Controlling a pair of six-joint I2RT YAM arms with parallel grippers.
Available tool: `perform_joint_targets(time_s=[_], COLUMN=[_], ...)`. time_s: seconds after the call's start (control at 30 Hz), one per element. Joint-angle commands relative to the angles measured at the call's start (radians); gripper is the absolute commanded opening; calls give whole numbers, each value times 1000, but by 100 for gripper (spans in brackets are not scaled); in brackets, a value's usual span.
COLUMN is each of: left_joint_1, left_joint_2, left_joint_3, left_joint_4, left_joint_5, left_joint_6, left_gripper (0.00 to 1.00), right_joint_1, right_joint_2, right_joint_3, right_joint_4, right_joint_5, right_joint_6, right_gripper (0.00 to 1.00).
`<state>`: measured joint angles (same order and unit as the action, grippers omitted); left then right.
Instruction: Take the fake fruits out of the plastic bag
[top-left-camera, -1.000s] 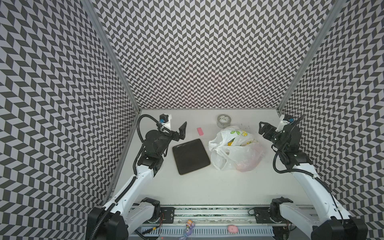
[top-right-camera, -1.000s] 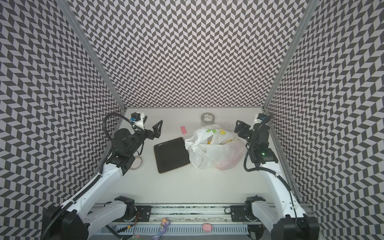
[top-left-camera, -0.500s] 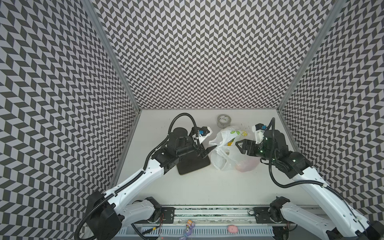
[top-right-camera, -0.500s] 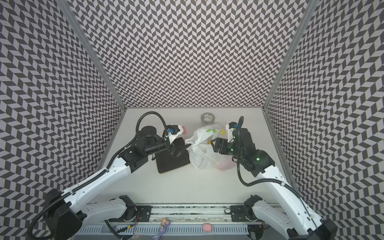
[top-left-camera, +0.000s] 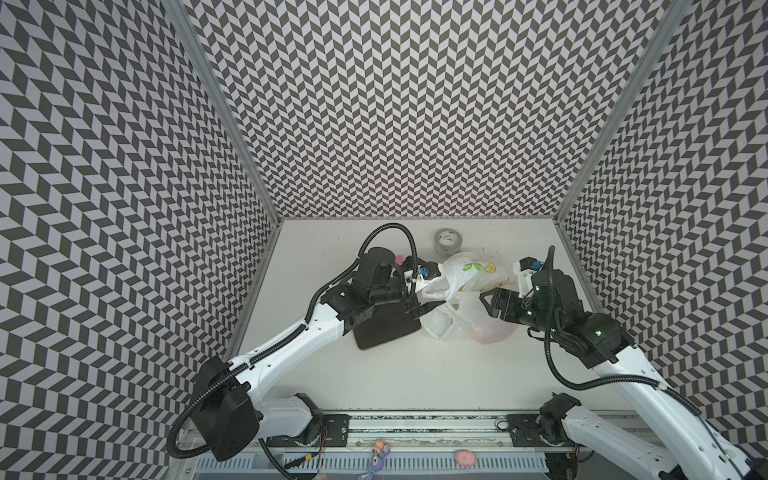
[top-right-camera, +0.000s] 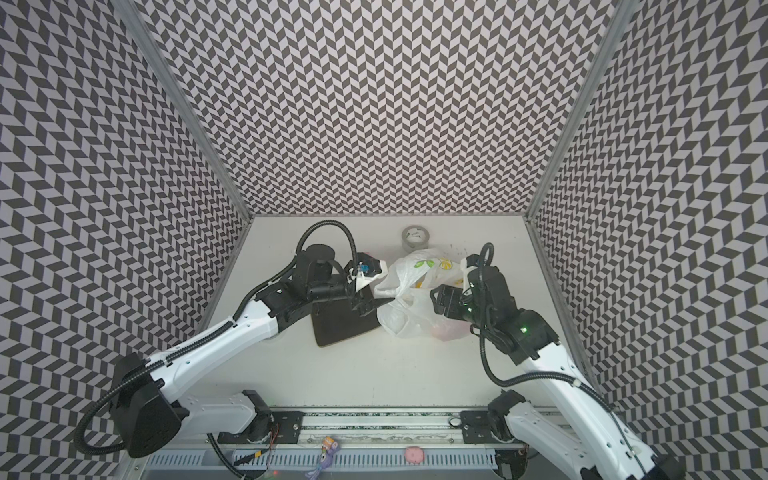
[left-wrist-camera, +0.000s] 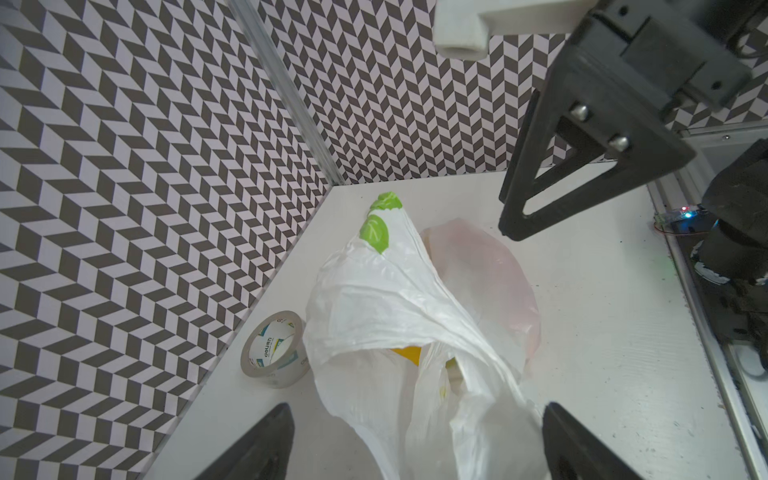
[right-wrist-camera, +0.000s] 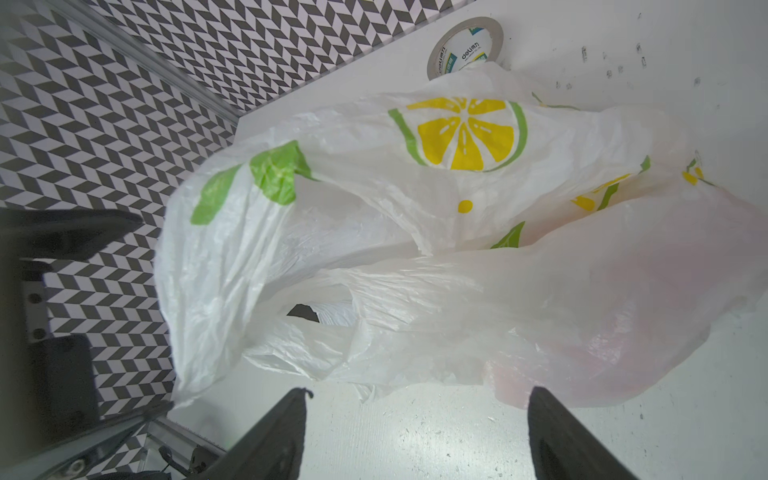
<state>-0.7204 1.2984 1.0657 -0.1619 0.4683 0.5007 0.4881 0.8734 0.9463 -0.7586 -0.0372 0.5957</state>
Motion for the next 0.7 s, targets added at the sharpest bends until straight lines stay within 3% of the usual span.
perform_joint_targets(time_s=[0.0, 0.13, 0.33, 0.53, 0.67], left_joint_1=[-7, -13, -65, -74, -76], left_joint_2=[-34, -68, -69, -29, 8], left_joint_3=[31, 2, -47, -21, 5], left_joint_4=[-59, -63, -33, -26, -26], left_joint_5=[100, 102, -185, -213, -273], left_joint_6=[-6, -41, 34, 62, 63], left_gripper=[96, 95, 74, 64, 42], right_joint_1=[3, 3, 3, 3, 3], right_joint_2=[-17, -23, -31, -21, 4], right_joint_3=[-7, -14, -30, -32, -12], right_joint_4=[8, 16, 47, 57, 25], right_joint_5=[44, 58, 62, 59, 75], right_joint_6=[10, 3, -4, -8, -6], right_gripper=[82, 82, 82, 82, 81])
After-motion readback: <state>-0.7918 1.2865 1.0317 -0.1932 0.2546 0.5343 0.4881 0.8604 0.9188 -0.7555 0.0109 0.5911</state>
